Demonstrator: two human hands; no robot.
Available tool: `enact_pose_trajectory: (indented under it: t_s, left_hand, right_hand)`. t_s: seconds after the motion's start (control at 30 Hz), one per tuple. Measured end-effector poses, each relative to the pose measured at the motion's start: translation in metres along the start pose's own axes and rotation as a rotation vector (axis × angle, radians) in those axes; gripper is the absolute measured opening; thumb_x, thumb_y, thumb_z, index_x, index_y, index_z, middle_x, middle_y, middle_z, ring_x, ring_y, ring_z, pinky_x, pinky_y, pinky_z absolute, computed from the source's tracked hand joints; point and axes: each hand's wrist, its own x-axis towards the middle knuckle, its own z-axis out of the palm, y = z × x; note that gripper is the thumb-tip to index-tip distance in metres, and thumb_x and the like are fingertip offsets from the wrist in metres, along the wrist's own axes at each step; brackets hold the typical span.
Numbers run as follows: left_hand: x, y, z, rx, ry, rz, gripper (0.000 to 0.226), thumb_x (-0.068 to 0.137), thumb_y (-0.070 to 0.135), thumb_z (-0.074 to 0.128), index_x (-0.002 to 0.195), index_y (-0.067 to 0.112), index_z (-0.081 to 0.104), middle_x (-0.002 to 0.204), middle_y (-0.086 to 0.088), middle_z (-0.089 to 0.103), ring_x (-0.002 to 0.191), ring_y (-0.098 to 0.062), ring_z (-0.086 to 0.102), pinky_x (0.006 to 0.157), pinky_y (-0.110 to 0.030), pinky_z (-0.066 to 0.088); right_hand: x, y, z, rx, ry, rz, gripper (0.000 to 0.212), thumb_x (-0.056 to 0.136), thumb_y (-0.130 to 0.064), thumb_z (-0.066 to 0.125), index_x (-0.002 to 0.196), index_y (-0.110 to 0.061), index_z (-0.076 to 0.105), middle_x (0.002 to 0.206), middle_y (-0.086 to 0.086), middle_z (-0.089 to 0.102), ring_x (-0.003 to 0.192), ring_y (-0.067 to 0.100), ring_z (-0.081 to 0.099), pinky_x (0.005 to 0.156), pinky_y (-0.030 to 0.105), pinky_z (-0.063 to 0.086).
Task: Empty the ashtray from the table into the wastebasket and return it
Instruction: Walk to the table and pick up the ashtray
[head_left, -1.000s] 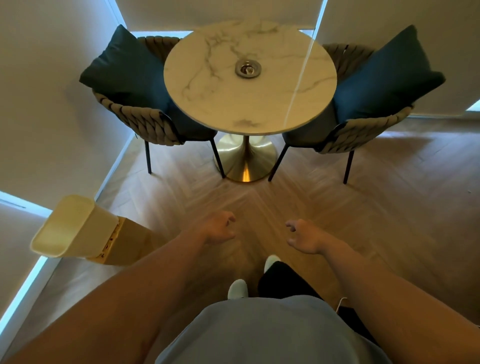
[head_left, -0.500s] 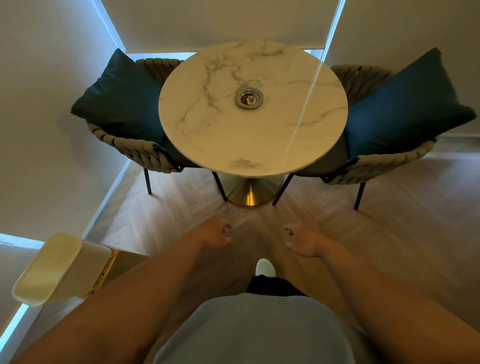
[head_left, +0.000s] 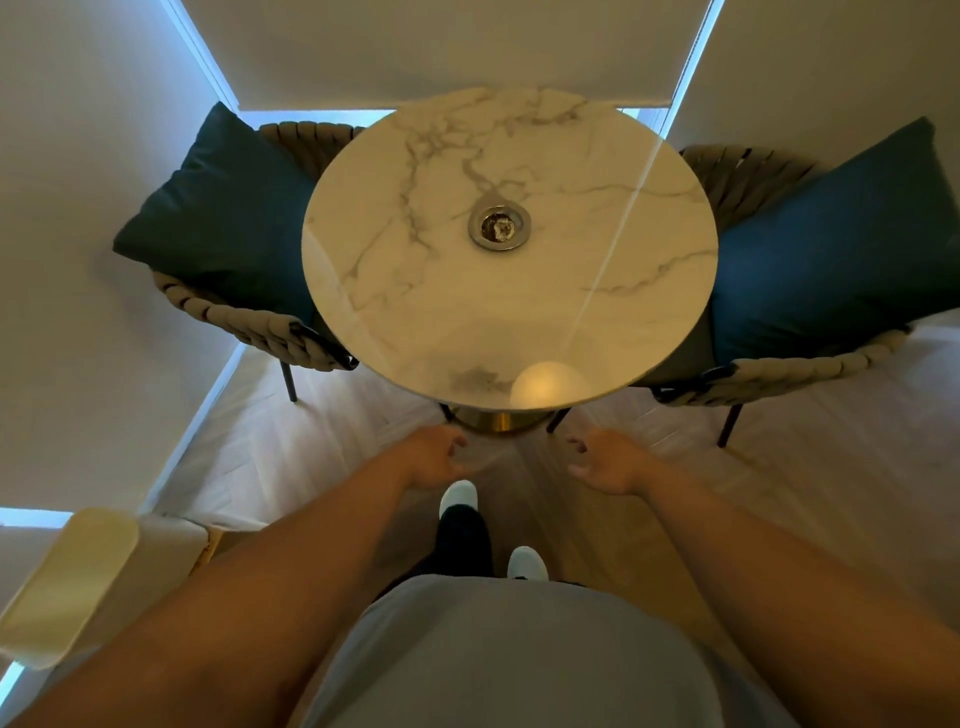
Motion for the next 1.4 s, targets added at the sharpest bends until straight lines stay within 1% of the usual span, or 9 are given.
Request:
enact_pose_trajectory:
  t_s: [0.1, 0.17, 0.27, 0.4, 0.53, 0.8, 0.97, 1.13, 1.4]
  left_hand:
    - [0.02, -0.006, -0.019, 0.028, -0.017, 0.008, 0.053, 0.094, 0.025, 0.063, 0.143, 0.011, 0.046, 0.14, -0.011, 0.055, 0.125, -0.026, 0.055, 0.106, -0.035, 0.044]
    - [0.035, -0.01, -0.036, 0.025, -0.016, 0.019, 0.052, 0.093, 0.025, 0.063, 0.141, 0.011, 0.048, 0.138, -0.012, 0.056, 0.124, -0.026, 0.055, 0.106, -0.037, 0.045]
    - [0.058, -0.018, -0.071, 0.024, -0.02, 0.031, 0.051, 0.093, 0.028, 0.063, 0.141, 0.013, 0.048, 0.137, -0.012, 0.057, 0.123, -0.027, 0.056, 0.105, -0.037, 0.045]
    - [0.091, -0.026, -0.117, 0.029, -0.005, 0.051, 0.051, 0.092, 0.03, 0.064, 0.139, 0.016, 0.049, 0.136, -0.009, 0.058, 0.121, -0.026, 0.058, 0.101, -0.035, 0.046]
    - [0.121, -0.027, -0.153, 0.081, -0.015, 0.074, 0.051, 0.092, 0.03, 0.064, 0.139, 0.017, 0.049, 0.137, -0.009, 0.057, 0.123, -0.027, 0.056, 0.104, -0.035, 0.045]
    - [0.167, -0.016, -0.182, 0.011, 0.007, 0.095, 0.052, 0.091, 0.03, 0.066, 0.138, 0.015, 0.05, 0.135, -0.011, 0.058, 0.119, -0.027, 0.059, 0.1, -0.034, 0.045]
    - [0.178, -0.005, -0.191, -0.061, 0.128, 0.054, 0.053, 0.088, 0.031, 0.069, 0.136, 0.016, 0.052, 0.131, -0.01, 0.061, 0.116, -0.027, 0.06, 0.101, -0.037, 0.047]
    - [0.188, 0.01, -0.208, -0.055, 0.165, 0.001, 0.056, 0.089, 0.031, 0.069, 0.14, 0.017, 0.048, 0.135, -0.008, 0.058, 0.121, -0.025, 0.058, 0.102, -0.036, 0.047]
    - [0.204, 0.02, -0.234, 0.001, 0.2, -0.041, 0.063, 0.086, 0.028, 0.074, 0.142, 0.019, 0.046, 0.137, -0.009, 0.056, 0.123, -0.026, 0.057, 0.104, -0.039, 0.047]
  right_hand:
    - [0.02, -0.005, -0.013, -0.025, -0.008, 0.019, 0.057, 0.09, -0.034, 0.061, 0.141, -0.019, 0.043, 0.137, 0.008, 0.056, 0.118, 0.019, 0.056, 0.086, 0.025, 0.042]
    - [0.035, -0.012, -0.024, -0.045, -0.015, 0.023, 0.055, 0.091, -0.034, 0.059, 0.141, -0.017, 0.044, 0.14, 0.01, 0.054, 0.121, 0.023, 0.055, 0.094, 0.031, 0.046]
    - [0.057, -0.029, -0.049, -0.093, 0.003, 0.032, 0.059, 0.094, -0.036, 0.055, 0.146, -0.013, 0.038, 0.148, 0.012, 0.047, 0.13, 0.03, 0.05, 0.106, 0.035, 0.04]
    - [0.089, -0.056, -0.084, -0.104, 0.058, 0.043, 0.06, 0.095, -0.034, 0.055, 0.148, -0.012, 0.036, 0.149, 0.011, 0.047, 0.129, 0.03, 0.051, 0.104, 0.033, 0.039]
    - [0.111, -0.075, -0.105, -0.064, 0.08, 0.062, 0.058, 0.097, -0.032, 0.053, 0.148, -0.011, 0.035, 0.148, 0.013, 0.048, 0.132, 0.029, 0.05, 0.106, 0.033, 0.038]
    - [0.144, -0.075, -0.144, -0.048, 0.07, 0.099, 0.058, 0.095, -0.03, 0.055, 0.147, -0.013, 0.036, 0.147, 0.011, 0.049, 0.131, 0.029, 0.05, 0.104, 0.031, 0.039]
    - [0.168, -0.064, -0.172, -0.066, 0.104, 0.05, 0.056, 0.095, -0.03, 0.053, 0.146, -0.012, 0.039, 0.146, 0.012, 0.051, 0.128, 0.032, 0.051, 0.104, 0.033, 0.04]
    - [0.192, -0.056, -0.207, -0.056, 0.124, -0.019, 0.056, 0.094, -0.032, 0.055, 0.144, -0.01, 0.041, 0.137, 0.015, 0.058, 0.126, 0.032, 0.054, 0.105, 0.037, 0.043]
    - [0.228, -0.047, -0.251, -0.07, 0.105, -0.082, 0.06, 0.093, -0.029, 0.057, 0.146, -0.011, 0.038, 0.145, 0.016, 0.051, 0.132, 0.032, 0.049, 0.108, 0.037, 0.04]
